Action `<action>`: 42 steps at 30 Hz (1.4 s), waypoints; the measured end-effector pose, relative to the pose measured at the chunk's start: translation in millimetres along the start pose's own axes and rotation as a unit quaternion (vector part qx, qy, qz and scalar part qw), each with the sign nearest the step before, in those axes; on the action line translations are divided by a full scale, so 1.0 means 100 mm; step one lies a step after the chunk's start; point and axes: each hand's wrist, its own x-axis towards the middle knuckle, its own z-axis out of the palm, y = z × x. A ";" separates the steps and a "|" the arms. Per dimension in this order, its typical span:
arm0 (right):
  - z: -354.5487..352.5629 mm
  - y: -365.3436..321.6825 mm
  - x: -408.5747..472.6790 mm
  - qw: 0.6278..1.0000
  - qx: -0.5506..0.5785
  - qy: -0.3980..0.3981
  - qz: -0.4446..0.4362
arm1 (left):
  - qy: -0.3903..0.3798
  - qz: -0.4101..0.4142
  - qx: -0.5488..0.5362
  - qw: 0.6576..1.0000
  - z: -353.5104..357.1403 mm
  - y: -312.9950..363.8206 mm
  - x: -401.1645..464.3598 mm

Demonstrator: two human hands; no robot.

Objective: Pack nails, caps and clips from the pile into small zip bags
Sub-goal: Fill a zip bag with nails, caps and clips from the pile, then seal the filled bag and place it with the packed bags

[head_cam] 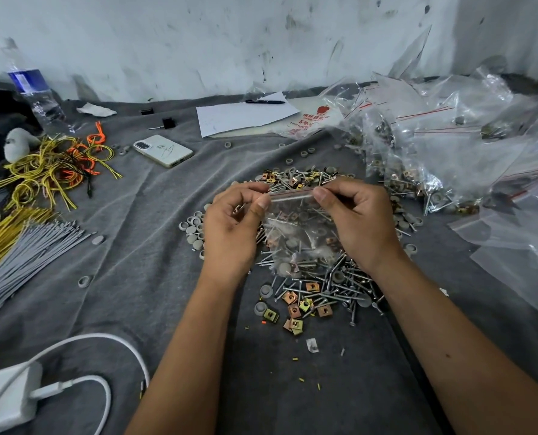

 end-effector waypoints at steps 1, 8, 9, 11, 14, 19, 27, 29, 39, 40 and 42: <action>-0.01 -0.01 0.00 1.000 0.007 0.009 -0.001 | 0.000 -0.014 -0.014 1.000 0.03 0.02 -0.02; -0.13 -0.12 0.04 0.995 0.072 0.066 0.018 | -0.161 -0.102 -0.046 0.981 0.18 0.20 -0.22; -0.17 -0.14 0.07 0.995 0.069 0.070 0.019 | -0.166 -0.086 -0.020 0.982 0.20 0.21 -0.21; -0.31 -0.15 0.12 0.998 0.034 0.060 0.013 | -0.157 -0.054 0.016 0.986 0.24 0.19 -0.19; -0.57 -0.15 0.18 0.998 -0.029 0.052 0.003 | -0.167 -0.046 0.025 0.985 0.36 0.28 -0.15; -1.03 -0.13 0.27 0.992 -0.040 0.117 0.021 | -0.171 -0.032 0.073 0.982 0.79 0.41 -0.06; -1.94 -0.04 0.41 0.956 -0.017 0.273 0.111 | -0.123 0.043 0.162 0.978 1.77 0.58 0.04; -2.18 -0.02 0.38 0.949 -0.089 0.284 0.108 | -0.101 -0.007 0.131 0.986 2.04 0.57 0.06; -2.07 0.22 -0.03 0.818 -0.513 -0.002 0.259 | -0.054 -0.015 0.293 0.955 2.88 0.55 0.04; -2.04 0.23 -0.05 0.811 -0.515 -0.010 0.275 | -0.040 0.006 0.317 0.948 2.88 0.54 0.04; -2.04 0.23 -0.05 0.805 -0.516 -0.016 0.292 | -0.023 0.002 0.308 0.951 2.87 0.52 0.05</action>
